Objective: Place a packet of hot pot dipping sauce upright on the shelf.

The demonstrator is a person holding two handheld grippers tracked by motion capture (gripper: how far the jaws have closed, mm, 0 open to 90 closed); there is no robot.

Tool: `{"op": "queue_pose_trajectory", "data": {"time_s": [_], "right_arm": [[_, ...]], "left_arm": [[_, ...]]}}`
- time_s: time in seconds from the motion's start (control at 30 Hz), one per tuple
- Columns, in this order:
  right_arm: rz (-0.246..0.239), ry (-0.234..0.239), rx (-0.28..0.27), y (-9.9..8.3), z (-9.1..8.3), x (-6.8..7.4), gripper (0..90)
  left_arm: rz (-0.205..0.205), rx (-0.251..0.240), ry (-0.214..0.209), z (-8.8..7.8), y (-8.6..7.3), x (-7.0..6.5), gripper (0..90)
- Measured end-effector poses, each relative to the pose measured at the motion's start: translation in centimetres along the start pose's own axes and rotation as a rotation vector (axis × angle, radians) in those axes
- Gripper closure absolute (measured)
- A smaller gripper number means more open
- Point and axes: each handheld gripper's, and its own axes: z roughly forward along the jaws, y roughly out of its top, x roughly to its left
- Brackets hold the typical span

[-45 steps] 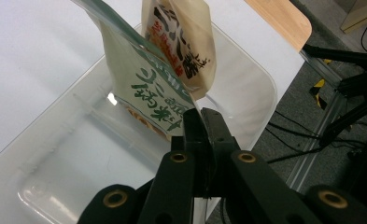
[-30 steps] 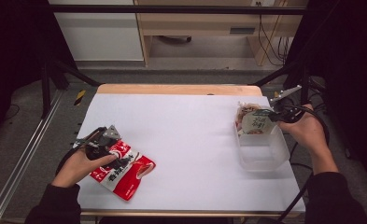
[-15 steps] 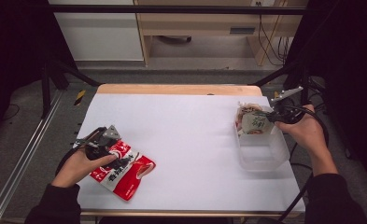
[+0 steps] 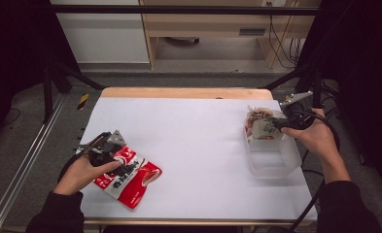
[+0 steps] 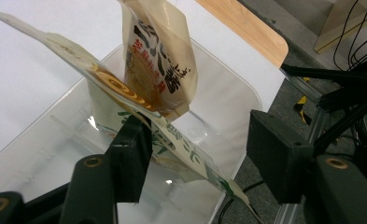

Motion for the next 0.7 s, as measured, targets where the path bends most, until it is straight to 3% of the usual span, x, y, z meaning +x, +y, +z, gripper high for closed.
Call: {"op": "queue_pose_trajectory", "data": {"time_s": [0.33, 0.7], "right_arm": [[-0.018, 0.005, -0.003, 0.1, -0.1, 0.6, 23.3], [-0.040, 0.032, -0.025, -1.5, -1.0, 2.4, 18.1]], "left_arm": [[0.002, -0.001, 0.000, 0.0, 0.0, 0.0, 8.5], [0.004, -0.003, 0.001, -0.2, 0.0, 0.0, 8.5]]}}
